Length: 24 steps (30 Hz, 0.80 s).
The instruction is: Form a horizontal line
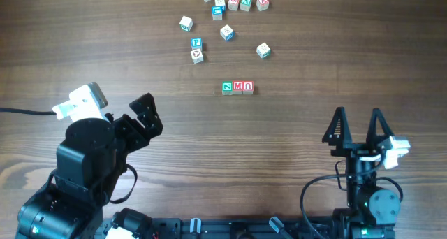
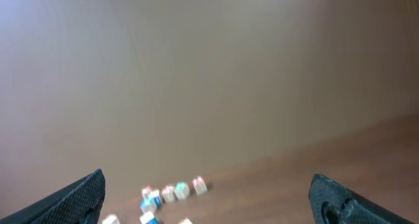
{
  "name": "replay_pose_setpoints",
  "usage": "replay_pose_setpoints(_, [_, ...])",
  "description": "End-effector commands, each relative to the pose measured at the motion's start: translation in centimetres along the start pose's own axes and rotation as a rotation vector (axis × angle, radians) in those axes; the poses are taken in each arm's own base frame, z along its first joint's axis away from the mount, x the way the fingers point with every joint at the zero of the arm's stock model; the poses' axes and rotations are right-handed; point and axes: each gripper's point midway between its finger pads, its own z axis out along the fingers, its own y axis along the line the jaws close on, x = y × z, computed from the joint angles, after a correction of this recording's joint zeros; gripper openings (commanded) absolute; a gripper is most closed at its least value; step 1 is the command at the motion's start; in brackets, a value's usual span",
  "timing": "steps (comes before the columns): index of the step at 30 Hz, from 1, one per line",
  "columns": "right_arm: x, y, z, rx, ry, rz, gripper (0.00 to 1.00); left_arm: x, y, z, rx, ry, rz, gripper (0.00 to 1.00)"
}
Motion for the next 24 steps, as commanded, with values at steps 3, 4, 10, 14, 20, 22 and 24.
replay_pose_setpoints(3, [2.0, -2.1, -0.3, 0.104, 0.072, 0.012, 1.0, -0.1, 0.0, 0.1, -0.007, -0.007, 0.01, 1.0])
replay_pose_setpoints(4, [2.6, -2.5, -0.4, 0.123, 0.096, 0.01, 1.0, -0.1, 0.0, 0.1, -0.007, -0.007, 0.01, 1.0])
replay_pose_setpoints(10, [4.7, -3.2, -0.8, 0.147, 0.187, -0.029, 1.0, -0.1, 0.0, 0.1, -0.007, -0.007, 0.01, 1.0])
replay_pose_setpoints(14, [4.9, -2.9, -0.8, 0.129, 0.197, -0.096, 1.0, -0.1, 0.0, 0.1, -0.007, -0.007, 0.01, 1.0])
replay_pose_setpoints(20, [5.8, -0.9, -0.8, 0.013, 0.241, -0.18, 1.0, -0.1, 0.0, 0.1, -0.007, -0.007, 0.01, 1.0])
replay_pose_setpoints(22, [6.2, -0.2, -0.9, -0.03, 0.255, -0.175, 1.0, -0.1, 0.0, 0.1, -0.007, -0.007, 0.01, 1.0])
replay_pose_setpoints(24, [6.3, 0.2, -0.9, -0.052, 0.263, -0.172, 1.0, -0.1, 0.0, 0.1, -0.007, -0.007, 0.01, 1.0])
